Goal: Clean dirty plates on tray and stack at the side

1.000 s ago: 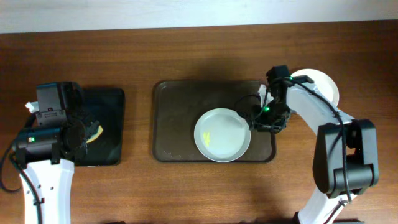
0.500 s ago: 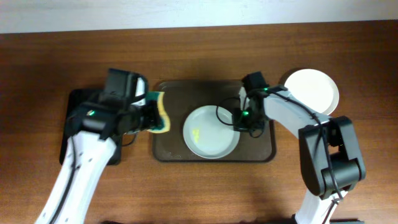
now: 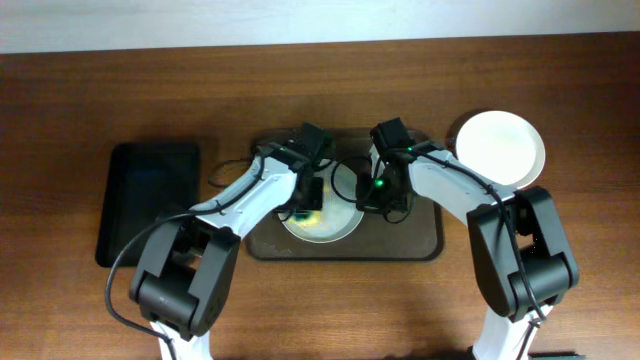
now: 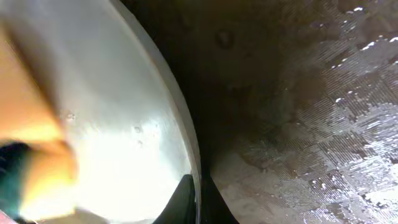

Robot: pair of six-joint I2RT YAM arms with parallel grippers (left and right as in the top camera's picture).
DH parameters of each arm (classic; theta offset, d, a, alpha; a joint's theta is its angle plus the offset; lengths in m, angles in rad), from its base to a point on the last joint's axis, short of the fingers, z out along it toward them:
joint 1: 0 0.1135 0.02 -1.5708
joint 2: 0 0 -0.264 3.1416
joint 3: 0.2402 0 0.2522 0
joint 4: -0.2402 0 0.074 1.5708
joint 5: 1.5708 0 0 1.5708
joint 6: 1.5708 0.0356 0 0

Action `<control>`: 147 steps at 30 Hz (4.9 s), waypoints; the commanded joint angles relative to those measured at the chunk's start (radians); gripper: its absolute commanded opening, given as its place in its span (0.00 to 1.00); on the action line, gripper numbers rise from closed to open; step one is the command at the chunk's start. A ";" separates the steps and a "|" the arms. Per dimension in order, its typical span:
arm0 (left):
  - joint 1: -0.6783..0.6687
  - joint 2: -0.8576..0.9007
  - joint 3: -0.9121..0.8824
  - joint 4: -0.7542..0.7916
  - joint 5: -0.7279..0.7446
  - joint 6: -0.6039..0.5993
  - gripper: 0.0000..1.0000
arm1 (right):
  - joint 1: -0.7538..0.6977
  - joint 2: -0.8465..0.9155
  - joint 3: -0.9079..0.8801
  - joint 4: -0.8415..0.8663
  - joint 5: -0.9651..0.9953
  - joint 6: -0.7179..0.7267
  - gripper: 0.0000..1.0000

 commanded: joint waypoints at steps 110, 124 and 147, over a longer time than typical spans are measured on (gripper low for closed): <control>0.723 -0.347 0.050 -0.200 0.028 -0.108 0.99 | -0.333 -1.958 -1.110 0.550 0.221 -0.318 0.98; 0.723 -0.347 0.050 -0.200 0.027 -0.108 0.99 | -0.334 -1.958 -1.204 0.583 0.348 -0.325 0.98; 0.461 -1.911 -1.227 0.708 -0.048 0.155 1.00 | -0.334 -1.958 -1.204 0.583 0.348 -0.325 0.98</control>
